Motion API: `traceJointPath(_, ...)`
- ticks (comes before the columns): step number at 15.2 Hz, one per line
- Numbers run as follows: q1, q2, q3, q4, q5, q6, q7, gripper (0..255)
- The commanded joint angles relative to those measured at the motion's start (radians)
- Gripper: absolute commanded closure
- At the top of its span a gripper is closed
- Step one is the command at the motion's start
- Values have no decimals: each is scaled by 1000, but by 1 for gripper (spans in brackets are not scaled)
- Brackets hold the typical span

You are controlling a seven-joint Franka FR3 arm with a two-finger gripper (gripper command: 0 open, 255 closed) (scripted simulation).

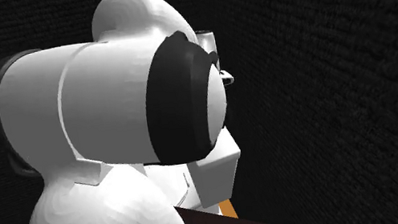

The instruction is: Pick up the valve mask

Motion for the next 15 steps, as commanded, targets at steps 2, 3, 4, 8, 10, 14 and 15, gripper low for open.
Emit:
traceJointPath(2, 6, 117, 7, 56, 8, 68, 12, 0)
traceJointPath(3, 7, 156, 8, 76, 10, 88, 14, 0)
traceJointPath(4, 8, 194, 10, 97, 11, 107, 16, 0)
traceJointPath(8, 13, 349, 14, 194, 18, 170, 23, 0)
traceJointPath(10, 17, 426, 16, 251, 21, 194, 25, 0)
traceJointPath(14, 24, 581, 20, 380, 27, 227, 29, 0)
traceJointPath(15, 26, 620, 21, 416, 28, 232, 30, 0)
